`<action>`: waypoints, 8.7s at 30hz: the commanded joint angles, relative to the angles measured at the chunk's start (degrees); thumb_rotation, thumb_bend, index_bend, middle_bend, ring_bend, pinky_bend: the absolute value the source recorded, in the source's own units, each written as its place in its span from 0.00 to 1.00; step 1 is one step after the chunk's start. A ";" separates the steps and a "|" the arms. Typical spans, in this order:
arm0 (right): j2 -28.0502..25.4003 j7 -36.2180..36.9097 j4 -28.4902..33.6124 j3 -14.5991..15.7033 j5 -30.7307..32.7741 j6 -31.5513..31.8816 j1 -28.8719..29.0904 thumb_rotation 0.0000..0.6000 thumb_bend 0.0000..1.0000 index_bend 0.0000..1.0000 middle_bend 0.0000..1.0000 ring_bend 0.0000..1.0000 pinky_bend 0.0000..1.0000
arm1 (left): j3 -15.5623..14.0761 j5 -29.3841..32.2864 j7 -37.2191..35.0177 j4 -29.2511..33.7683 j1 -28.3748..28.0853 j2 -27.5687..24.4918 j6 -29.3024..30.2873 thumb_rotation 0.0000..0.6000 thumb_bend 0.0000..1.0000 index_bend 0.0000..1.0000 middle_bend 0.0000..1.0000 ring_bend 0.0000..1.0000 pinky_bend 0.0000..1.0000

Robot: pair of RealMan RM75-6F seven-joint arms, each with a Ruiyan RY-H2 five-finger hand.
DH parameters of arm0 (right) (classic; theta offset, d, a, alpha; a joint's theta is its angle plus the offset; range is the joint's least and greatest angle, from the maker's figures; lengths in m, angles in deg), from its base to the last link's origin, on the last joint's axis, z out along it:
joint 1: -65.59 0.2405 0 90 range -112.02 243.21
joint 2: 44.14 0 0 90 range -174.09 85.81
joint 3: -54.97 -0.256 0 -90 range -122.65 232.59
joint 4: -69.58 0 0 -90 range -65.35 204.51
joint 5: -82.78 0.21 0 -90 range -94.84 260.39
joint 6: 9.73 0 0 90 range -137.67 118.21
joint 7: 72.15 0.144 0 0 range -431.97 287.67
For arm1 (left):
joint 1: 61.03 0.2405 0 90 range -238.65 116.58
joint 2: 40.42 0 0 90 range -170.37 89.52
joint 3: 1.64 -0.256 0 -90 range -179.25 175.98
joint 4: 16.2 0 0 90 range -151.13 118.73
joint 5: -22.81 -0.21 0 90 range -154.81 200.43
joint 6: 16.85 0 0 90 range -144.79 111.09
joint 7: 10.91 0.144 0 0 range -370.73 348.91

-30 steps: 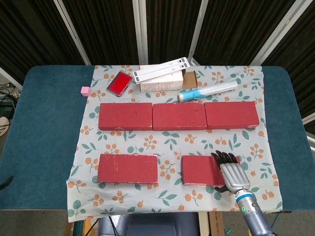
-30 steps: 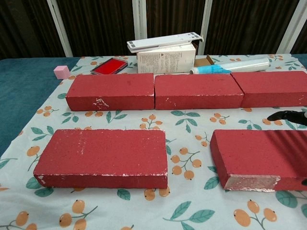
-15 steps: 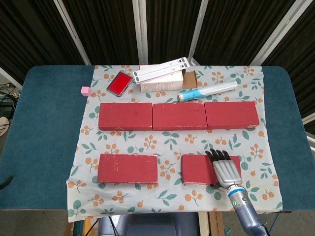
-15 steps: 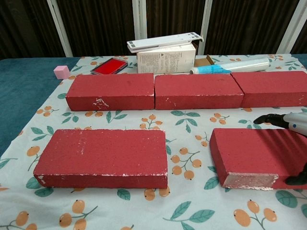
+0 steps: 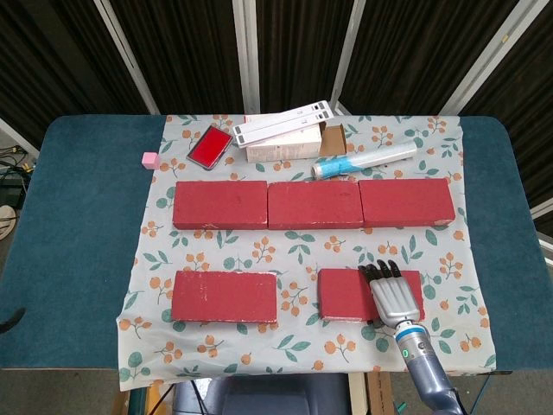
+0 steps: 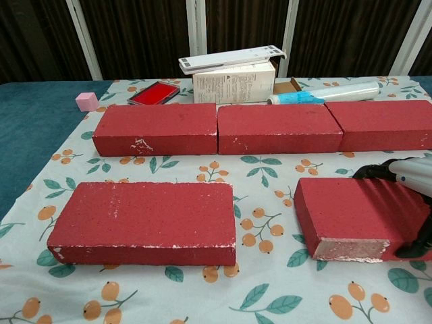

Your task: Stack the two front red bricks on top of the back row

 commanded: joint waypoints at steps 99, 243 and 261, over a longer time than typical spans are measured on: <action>-1.64 21.07 -47.15 -9.47 21.85 -48.36 37.85 1.00 0.15 0.42 0.31 0.05 0.00 | 2.46 6.66 15.77 0.58 -0.60 6.08 1.58 1.00 0.01 0.00 0.00 0.00 0.09; -14.08 45.59 -14.90 8.23 -32.83 26.29 -20.97 1.00 0.15 0.00 0.00 0.00 0.00 | 5.32 11.90 20.43 24.98 -18.10 -11.97 -26.25 1.00 0.00 0.00 0.00 0.00 0.09; -14.56 45.11 -14.34 6.20 -32.14 23.49 -21.89 1.00 0.15 0.00 0.00 0.00 0.00 | 7.10 48.15 46.24 35.60 -41.73 -7.24 -34.74 1.00 0.00 0.00 0.00 0.00 0.09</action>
